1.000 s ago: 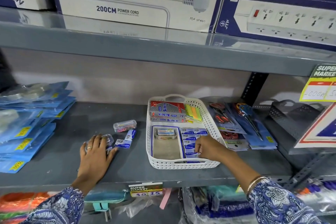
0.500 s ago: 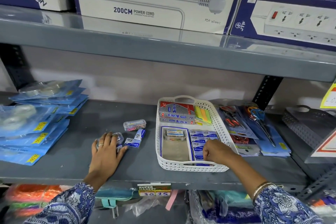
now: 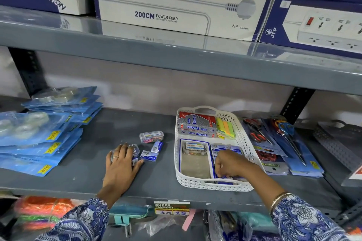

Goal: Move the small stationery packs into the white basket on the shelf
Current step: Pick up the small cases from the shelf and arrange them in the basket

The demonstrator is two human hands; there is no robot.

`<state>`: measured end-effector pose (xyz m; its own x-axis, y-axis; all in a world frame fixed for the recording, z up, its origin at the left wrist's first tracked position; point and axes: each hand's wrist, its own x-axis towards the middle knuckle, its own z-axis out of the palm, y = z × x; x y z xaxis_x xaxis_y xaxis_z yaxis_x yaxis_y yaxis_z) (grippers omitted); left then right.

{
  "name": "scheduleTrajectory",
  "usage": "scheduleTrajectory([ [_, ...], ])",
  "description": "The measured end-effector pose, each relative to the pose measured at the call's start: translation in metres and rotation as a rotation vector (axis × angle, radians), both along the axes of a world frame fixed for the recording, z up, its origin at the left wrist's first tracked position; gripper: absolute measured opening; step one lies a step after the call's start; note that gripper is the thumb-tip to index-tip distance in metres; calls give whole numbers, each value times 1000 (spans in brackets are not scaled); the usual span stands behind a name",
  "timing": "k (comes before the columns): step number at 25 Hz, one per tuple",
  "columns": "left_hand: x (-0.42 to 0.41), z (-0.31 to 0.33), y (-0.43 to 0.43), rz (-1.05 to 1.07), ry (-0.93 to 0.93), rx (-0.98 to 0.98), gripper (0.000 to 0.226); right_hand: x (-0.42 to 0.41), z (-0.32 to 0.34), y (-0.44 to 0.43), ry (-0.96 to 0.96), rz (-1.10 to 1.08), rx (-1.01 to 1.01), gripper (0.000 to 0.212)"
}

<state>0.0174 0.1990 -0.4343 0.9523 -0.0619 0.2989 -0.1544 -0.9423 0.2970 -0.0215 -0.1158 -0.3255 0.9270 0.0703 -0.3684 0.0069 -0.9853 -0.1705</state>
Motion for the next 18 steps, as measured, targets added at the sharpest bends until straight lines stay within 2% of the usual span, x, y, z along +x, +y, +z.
scheduleTrajectory([
  [4,-1,2,0,16,51,-11,89,36,22,61,-314,30,207,16],
  [5,-2,3,0,19,60,-10,90,46,23,82,-341,56,250,12],
  [8,-3,7,-1,25,82,6,85,70,9,139,-300,153,235,17],
  [11,-2,6,-1,36,85,24,71,82,-11,170,-286,243,73,25],
  [13,-2,4,-1,31,89,41,73,83,-19,179,-284,302,-12,27],
  [18,0,2,1,21,94,71,72,85,-28,179,-236,306,-36,28],
])
